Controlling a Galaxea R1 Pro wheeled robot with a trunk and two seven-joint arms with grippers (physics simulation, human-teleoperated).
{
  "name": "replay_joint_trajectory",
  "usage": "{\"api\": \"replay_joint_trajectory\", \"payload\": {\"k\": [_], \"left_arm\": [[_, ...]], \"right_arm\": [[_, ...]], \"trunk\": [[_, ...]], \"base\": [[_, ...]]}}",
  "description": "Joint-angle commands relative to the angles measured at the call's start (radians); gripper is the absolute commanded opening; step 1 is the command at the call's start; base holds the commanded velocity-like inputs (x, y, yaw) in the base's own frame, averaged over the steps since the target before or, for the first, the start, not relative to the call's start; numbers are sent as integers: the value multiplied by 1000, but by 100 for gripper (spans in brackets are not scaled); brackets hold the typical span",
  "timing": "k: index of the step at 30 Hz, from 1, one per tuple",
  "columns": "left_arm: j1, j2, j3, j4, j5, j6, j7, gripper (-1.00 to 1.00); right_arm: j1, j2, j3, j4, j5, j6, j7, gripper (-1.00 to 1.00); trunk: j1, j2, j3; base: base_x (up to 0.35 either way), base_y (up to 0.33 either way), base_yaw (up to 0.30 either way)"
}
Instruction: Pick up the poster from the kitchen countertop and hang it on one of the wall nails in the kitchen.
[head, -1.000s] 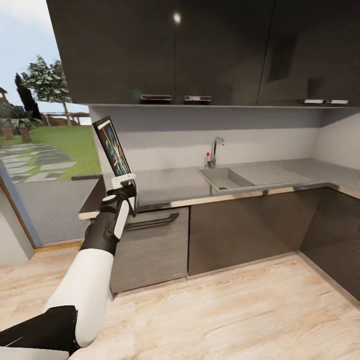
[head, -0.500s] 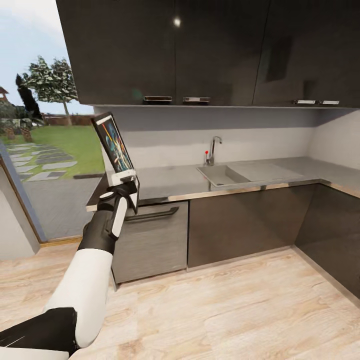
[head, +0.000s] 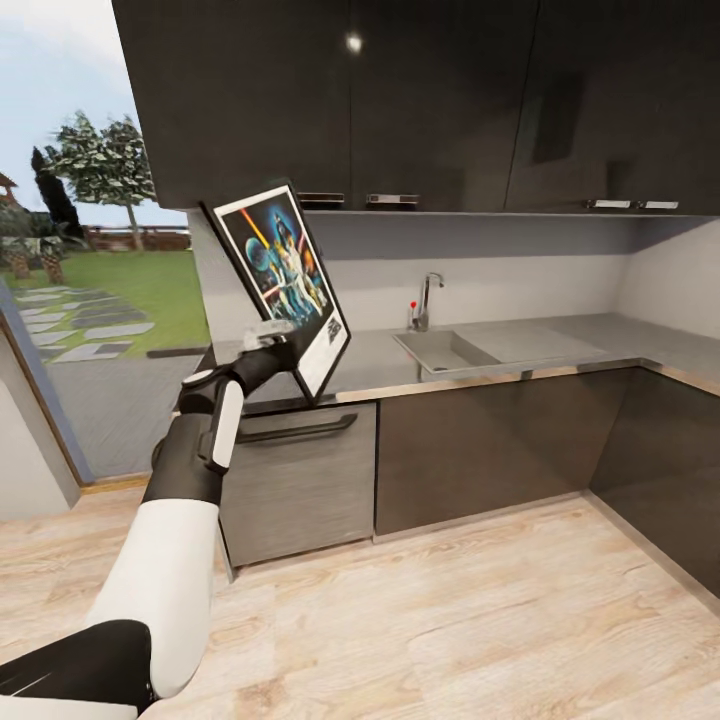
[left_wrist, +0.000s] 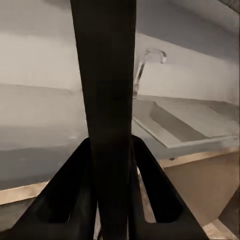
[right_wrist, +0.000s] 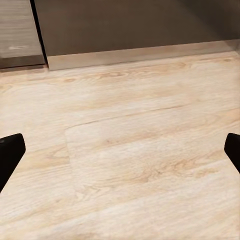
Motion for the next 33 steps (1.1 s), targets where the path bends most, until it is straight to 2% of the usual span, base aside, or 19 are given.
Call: {"api": "replay_joint_trajectory", "payload": {"k": [1, 7, 9, 12, 14, 15, 17, 19, 20, 22, 24, 26, 27, 29, 33], "left_arm": [[0, -1, 4, -1, 0, 7, -28, -100], [3, -1, 3, 6, -3, 10, -162, -100], [4, -1, 2, 11, -7, 10, -245, -100], [9, 19, 2, 23, -17, 10, -365, -100], [12, 31, 2, 29, -24, 10, -414, -100], [15, 43, 2, 35, -33, 10, -465, -100], [22, 70, 2, 42, -63, 10, -583, -100], [30, 82, 1, 42, -83, 10, -648, -100], [39, 90, 1, 41, -105, 9, -715, -100], [46, 95, 1, 41, -132, 9, -782, -100], [56, 100, 1, 40, -197, 7, -903, -100], [60, 102, 1, 41, -229, 6, -959, -100], [69, 103, 1, 40, -255, 3, -1012, -100], [93, 104, 0, 31, -282, -5, -1078, -100], [151, 118, 0, 13, -306, -43, -1163, -100]], "right_arm": [[0, 0, 1, -1, 1, -1, -4, 100], [0, 0, 0, -1, 1, -1, -4, 100], [0, -1, 0, -1, 1, -1, -4, 100], [0, -1, 0, -1, 1, -1, -4, 100], [0, -1, 0, -1, 1, -1, -3, 100], [0, -2, 0, -1, 1, -1, -3, 100], [0, -3, 0, -1, 1, 0, -3, 100], [0, -3, 0, -1, 1, 0, -3, 100], [0, -3, 0, -1, 1, 0, -3, 100], [0, -3, 0, -1, 1, 1, -3, 100], [0, -3, 0, -1, 1, 1, -3, 100], [0, -3, 0, -1, 1, 1, -3, 100], [0, -3, 0, -1, 1, 1, -3, 100], [0, -3, 0, -1, 1, 1, -3, 100], [0, -3, 0, -1, 1, 1, -3, 100]], "trunk": [[0, -1, -1], [0, -1, -1], [0, -1, -1], [0, -1, -1], [0, -1, -1], [0, -1, -1], [0, -1, -1], [0, -1, -1], [0, -1, -1], [0, -1, -1], [0, -1, -1], [0, -1, -1], [0, -1, -1], [0, -1, -1], [0, -1, -1]], "base": [[0, 0, 0], [0, 0, 0], [0, 0, 0], [0, 0, 0], [0, 0, 0], [0, 0, 0], [0, 0, 0], [0, 0, 0], [0, 0, 0], [0, 0, 0], [0, 0, 0], [0, 0, 0], [0, 0, 0], [0, 0, 0], [0, 0, 0]]}}
